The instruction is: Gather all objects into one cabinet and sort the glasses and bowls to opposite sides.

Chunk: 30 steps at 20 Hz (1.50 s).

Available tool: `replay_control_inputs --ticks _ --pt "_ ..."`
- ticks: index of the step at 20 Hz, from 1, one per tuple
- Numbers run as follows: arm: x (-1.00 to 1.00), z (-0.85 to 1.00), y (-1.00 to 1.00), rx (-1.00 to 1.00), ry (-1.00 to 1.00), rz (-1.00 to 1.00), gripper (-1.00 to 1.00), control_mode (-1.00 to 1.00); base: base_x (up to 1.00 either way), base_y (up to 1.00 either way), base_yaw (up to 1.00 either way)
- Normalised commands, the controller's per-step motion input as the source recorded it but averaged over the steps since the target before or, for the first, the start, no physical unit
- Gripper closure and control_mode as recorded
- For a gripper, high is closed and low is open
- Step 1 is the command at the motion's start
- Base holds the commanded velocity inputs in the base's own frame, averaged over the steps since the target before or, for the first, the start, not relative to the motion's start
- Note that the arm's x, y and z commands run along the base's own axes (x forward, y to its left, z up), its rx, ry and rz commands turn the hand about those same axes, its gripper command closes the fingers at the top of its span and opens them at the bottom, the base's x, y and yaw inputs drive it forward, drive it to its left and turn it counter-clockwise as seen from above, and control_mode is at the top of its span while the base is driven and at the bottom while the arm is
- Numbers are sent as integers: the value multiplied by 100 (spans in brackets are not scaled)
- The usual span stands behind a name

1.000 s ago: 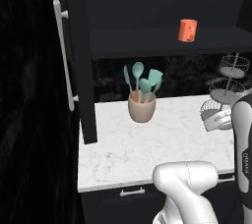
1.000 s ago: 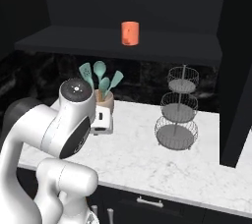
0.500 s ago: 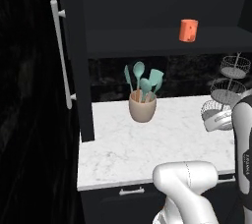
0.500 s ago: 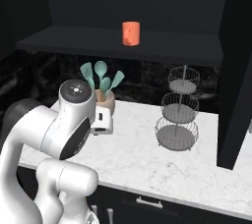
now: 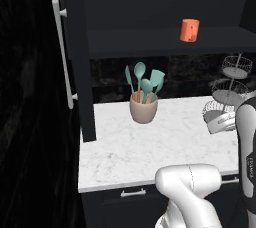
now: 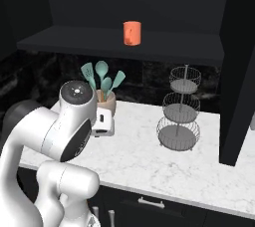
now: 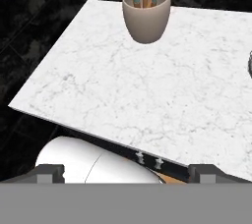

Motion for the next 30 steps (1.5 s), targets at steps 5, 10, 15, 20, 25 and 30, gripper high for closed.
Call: replay_control_inputs --ticks 5,10,15,20,25,30 --pt "4 0 0 0 0 0 -100 -100 0 0 0" --pt "3 48 0 2 -7 2 -100 -100 0 0 0" --pt "2 99 -17 0 -25 0 -100 -100 0 0 0" --pt "0 99 -10 -2 -26 -2 -100 -100 0 0 0" --pt "0 91 -7 -9 -21 -7 -100 -100 0 0 0" --pt "0 91 -24 -9 -17 -21 -100 -100 0 0 0"
